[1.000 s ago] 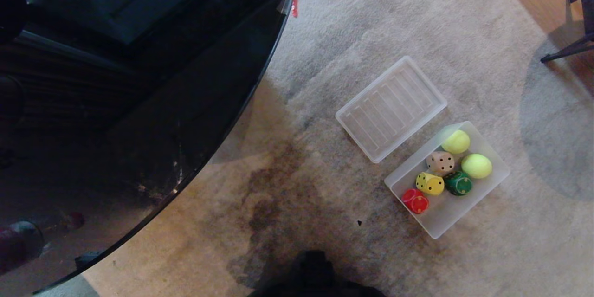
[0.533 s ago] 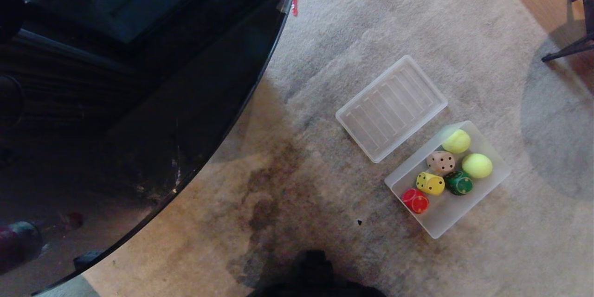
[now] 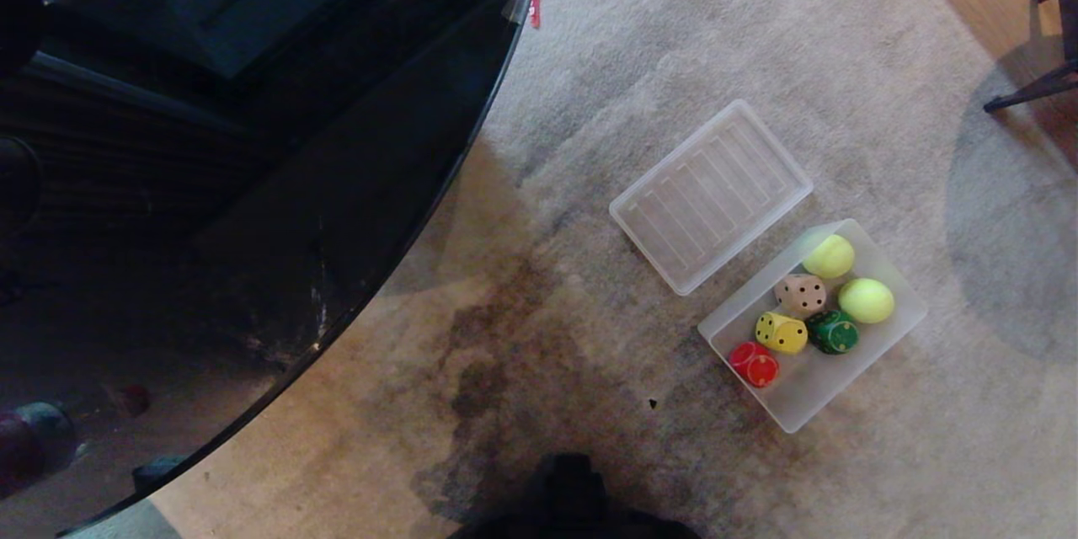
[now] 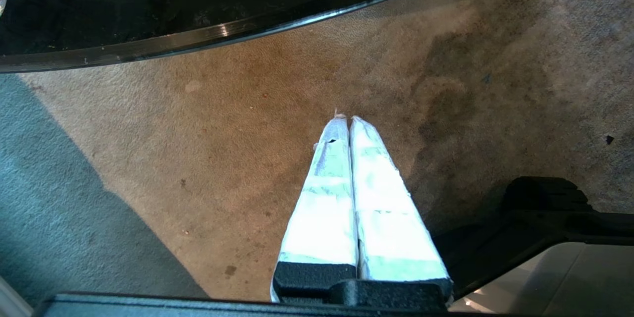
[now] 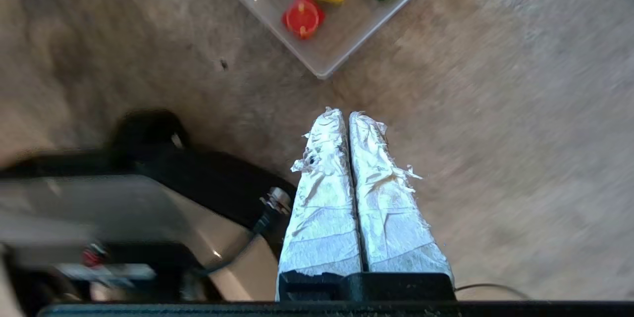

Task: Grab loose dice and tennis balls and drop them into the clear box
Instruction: Close the lid

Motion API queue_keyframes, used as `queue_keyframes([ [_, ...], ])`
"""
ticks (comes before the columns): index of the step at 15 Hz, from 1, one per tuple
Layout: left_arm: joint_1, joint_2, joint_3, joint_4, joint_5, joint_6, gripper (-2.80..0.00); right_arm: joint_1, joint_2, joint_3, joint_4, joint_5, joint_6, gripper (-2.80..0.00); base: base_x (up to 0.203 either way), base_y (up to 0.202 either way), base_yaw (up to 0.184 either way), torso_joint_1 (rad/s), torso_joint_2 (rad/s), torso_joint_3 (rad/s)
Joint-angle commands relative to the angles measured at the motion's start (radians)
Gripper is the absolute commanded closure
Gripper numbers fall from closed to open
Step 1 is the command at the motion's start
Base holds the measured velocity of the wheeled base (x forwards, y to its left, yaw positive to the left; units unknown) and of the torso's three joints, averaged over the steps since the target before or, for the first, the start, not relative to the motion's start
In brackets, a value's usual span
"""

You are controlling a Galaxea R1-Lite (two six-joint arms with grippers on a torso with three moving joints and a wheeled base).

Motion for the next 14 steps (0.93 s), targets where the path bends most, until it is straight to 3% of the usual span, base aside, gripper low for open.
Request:
queue_keyframes([
  [1,0.0,0.0,0.0,0.0,0.0,0.0,0.0,0.001,0.153,-0.057,-0.014,0.003,0.03,0.0,0.0,0.0,0.0,0.0,0.0,0.0],
  [4,0.0,0.0,0.0,0.0,0.0,0.0,0.0,0.002,0.458,-0.119,-0.163,0.007,0.102,0.0,0.0,0.0,0.0,0.0,0.0,0.0],
  [10,0.0,0.0,0.0,0.0,0.0,0.0,0.0,0.005,1.035,-0.21,-0.672,-0.005,0.232,0.0,0.0,0.0,0.0,0.0,0.0,0.0],
  [14,0.0,0.0,0.0,0.0,0.0,0.0,0.0,-0.011,1.312,-0.375,-0.894,-0.01,0.307,0.0,0.0,0.0,0.0,0.0,0.0,0.0],
])
